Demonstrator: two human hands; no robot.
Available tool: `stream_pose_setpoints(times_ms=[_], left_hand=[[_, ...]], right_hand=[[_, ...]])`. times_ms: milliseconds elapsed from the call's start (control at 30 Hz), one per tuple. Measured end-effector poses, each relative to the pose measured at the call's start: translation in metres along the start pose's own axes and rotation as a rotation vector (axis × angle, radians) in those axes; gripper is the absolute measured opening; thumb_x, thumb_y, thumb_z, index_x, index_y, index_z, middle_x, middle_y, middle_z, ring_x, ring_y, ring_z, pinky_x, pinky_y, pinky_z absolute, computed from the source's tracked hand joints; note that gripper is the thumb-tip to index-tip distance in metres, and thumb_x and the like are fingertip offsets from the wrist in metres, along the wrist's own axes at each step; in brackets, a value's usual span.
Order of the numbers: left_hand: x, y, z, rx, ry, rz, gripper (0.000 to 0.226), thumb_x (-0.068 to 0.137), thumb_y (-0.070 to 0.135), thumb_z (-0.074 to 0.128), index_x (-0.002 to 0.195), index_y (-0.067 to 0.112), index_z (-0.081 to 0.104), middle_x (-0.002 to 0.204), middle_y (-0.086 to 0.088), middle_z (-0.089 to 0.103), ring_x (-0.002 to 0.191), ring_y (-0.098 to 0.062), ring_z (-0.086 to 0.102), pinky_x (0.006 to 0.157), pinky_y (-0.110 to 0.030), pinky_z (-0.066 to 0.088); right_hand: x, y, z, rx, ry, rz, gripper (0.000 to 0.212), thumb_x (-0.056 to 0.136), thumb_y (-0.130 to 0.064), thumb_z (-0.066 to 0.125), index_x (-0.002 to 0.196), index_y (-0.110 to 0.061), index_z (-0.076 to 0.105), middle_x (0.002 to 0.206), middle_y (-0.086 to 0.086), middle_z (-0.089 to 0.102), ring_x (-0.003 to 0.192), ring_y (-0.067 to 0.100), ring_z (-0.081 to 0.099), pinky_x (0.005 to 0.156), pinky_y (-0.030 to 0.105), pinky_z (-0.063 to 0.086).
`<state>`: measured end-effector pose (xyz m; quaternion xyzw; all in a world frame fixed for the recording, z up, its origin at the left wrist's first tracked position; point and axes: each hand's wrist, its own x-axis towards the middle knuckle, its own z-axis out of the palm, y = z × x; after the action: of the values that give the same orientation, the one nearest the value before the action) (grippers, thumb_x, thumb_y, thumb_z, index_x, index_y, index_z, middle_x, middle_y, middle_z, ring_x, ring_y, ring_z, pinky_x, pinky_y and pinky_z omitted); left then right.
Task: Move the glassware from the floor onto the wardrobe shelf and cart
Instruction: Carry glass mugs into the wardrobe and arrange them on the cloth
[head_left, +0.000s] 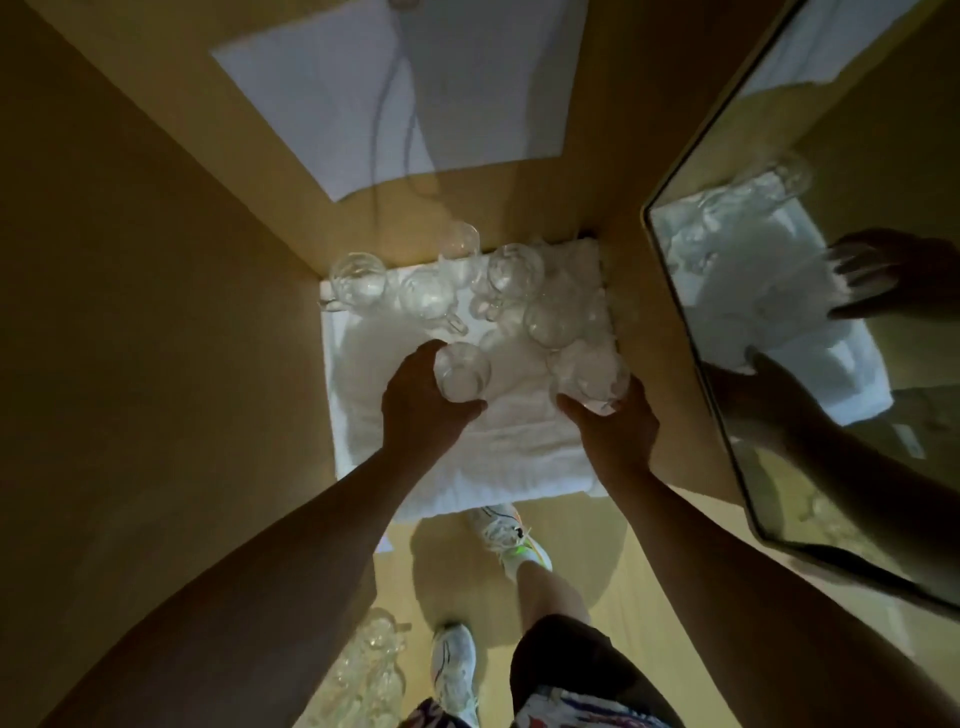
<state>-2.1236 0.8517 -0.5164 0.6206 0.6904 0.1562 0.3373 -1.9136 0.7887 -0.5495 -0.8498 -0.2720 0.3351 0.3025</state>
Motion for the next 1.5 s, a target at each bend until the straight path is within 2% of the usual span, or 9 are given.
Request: stream_pose_setpoints(times_ms=[133,300,433,800,933,1033,1133,1333,1500], left_hand=[[-0.026,0.028,-0.048,-0.030,0.053,0.065,0.080,0.057,0.035,0.095,0.127,0.019,0.058,0.117,-0.001,0.067,0.110,-0.025,0.062,0.087,-0.029,0.044],[-0.073,0.076,-0.125,-0.185,0.102,0.025,0.084,0.048,0.051,0.090,0.121,0.025,0.058,0.115,0.003,0.064,0.114,-0.024,0.061,0.091,-0.027,0.044],[-0.105,0.107,-0.181,-0.279,0.208,0.121,0.077,0.046,0.052,0.087,0.113,0.029,0.056,0.099,0.011,0.060,0.099,-0.021,0.064,0.087,-0.036,0.053],[-0.233,0.197,-0.277,-0.664,0.297,0.388,0.087,0.050,0.060,0.088,0.122,0.027,0.053,0.113,0.009,0.062,0.105,-0.013,0.061,0.093,-0.034,0.052],[-0.279,0.219,-0.280,-0.803,0.223,0.515,0.050,0.066,0.059,0.085,0.098,0.026,0.065,0.096,0.008,0.065,0.088,-0.013,0.062,0.072,-0.025,0.047],[-0.310,0.237,-0.275,-0.856,0.191,0.603,0.044,0.070,0.070,0.077,0.098,0.038,0.063,0.106,0.012,0.063,0.100,-0.011,0.060,0.086,-0.031,0.049],[-0.340,0.259,-0.264,-0.887,0.097,0.649,0.028,0.083,0.053,0.075,0.101,0.046,0.055,0.107,0.021,0.062,0.102,0.000,0.060,0.085,-0.027,0.049],[-0.384,0.309,-0.212,-0.913,-0.031,0.683,0.043,0.082,0.054,0.074,0.109,0.025,0.057,0.104,-0.005,0.069,0.086,-0.018,0.066,0.072,-0.035,0.058],[-0.419,0.353,-0.134,-0.812,-0.076,0.696,0.064,0.067,0.074,0.071,0.107,0.027,0.057,0.097,0.000,0.064,0.084,-0.020,0.065,0.070,-0.038,0.057]], right_hand=[[-0.030,-0.041,-0.019,0.114,-0.032,-0.099,0.067,0.065,-0.034,0.093,0.122,-0.019,0.060,0.112,-0.003,0.068,0.105,0.017,0.064,0.083,0.014,0.046],[-0.093,-0.105,-0.067,0.066,-0.010,-0.297,0.081,0.064,-0.059,0.085,0.129,-0.016,0.062,0.115,-0.001,0.071,0.107,0.018,0.065,0.085,0.023,0.046],[-0.143,-0.156,-0.115,0.175,0.036,-0.451,0.070,0.067,-0.049,0.088,0.124,-0.022,0.059,0.107,-0.006,0.066,0.094,0.012,0.058,0.084,0.028,0.046],[-0.300,-0.203,-0.233,0.402,0.287,-0.710,0.075,0.077,-0.061,0.076,0.132,-0.019,0.049,0.117,-0.003,0.058,0.107,0.016,0.057,0.092,0.035,0.048],[-0.340,-0.195,-0.271,0.512,0.357,-0.716,0.065,0.076,-0.065,0.073,0.122,-0.026,0.048,0.101,0.002,0.057,0.093,0.021,0.058,0.077,0.032,0.049],[-0.356,-0.186,-0.298,0.585,0.433,-0.689,0.071,0.076,-0.069,0.071,0.126,-0.024,0.048,0.104,0.000,0.058,0.095,0.018,0.058,0.081,0.032,0.050],[-0.364,-0.171,-0.324,0.659,0.468,-0.645,0.071,0.079,-0.066,0.070,0.127,-0.018,0.050,0.103,-0.002,0.060,0.095,0.018,0.059,0.082,0.033,0.049],[-0.356,-0.119,-0.378,0.679,0.479,-0.590,0.070,0.075,-0.069,0.071,0.118,-0.017,0.054,0.093,-0.003,0.061,0.087,0.018,0.063,0.083,0.040,0.056],[-0.337,-0.053,-0.436,0.638,0.523,-0.521,0.064,0.075,-0.070,0.070,0.115,-0.023,0.052,0.096,-0.004,0.062,0.090,0.016,0.065,0.087,0.044,0.058]])
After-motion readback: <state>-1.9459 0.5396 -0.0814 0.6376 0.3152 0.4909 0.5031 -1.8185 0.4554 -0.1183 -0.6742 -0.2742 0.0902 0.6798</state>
